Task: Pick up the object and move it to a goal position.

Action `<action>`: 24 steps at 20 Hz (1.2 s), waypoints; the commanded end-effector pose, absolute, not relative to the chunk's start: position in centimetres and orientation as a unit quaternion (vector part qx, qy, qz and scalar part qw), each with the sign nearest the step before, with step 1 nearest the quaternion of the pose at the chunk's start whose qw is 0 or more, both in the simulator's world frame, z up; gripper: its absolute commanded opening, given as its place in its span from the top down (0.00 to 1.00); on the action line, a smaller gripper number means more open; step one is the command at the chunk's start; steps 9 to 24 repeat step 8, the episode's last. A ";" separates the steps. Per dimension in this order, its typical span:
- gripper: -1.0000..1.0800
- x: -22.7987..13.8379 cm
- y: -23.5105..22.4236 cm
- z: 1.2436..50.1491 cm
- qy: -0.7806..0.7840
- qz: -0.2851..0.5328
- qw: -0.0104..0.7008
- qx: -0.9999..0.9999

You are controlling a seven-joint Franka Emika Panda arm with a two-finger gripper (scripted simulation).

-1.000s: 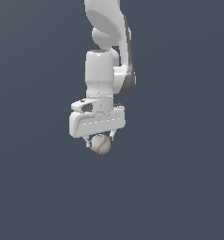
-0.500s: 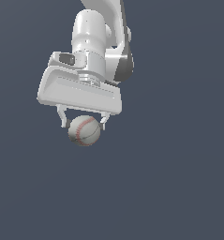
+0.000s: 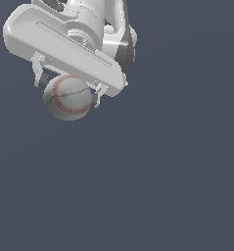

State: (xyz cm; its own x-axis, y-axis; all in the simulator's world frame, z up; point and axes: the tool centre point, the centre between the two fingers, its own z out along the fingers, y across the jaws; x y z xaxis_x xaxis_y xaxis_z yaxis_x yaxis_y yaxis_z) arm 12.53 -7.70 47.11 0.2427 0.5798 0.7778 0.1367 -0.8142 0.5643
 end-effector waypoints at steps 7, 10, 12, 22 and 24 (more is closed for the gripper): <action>1.00 11.7 -8.1 50.2 0.226 0.599 0.204 0.740; 1.00 11.7 -8.1 50.2 0.226 0.600 0.204 0.740; 1.00 11.7 -8.1 50.2 0.226 0.600 0.204 0.740; 1.00 11.7 -8.1 50.2 0.226 0.600 0.204 0.740; 1.00 11.7 -8.1 50.2 0.226 0.600 0.204 0.740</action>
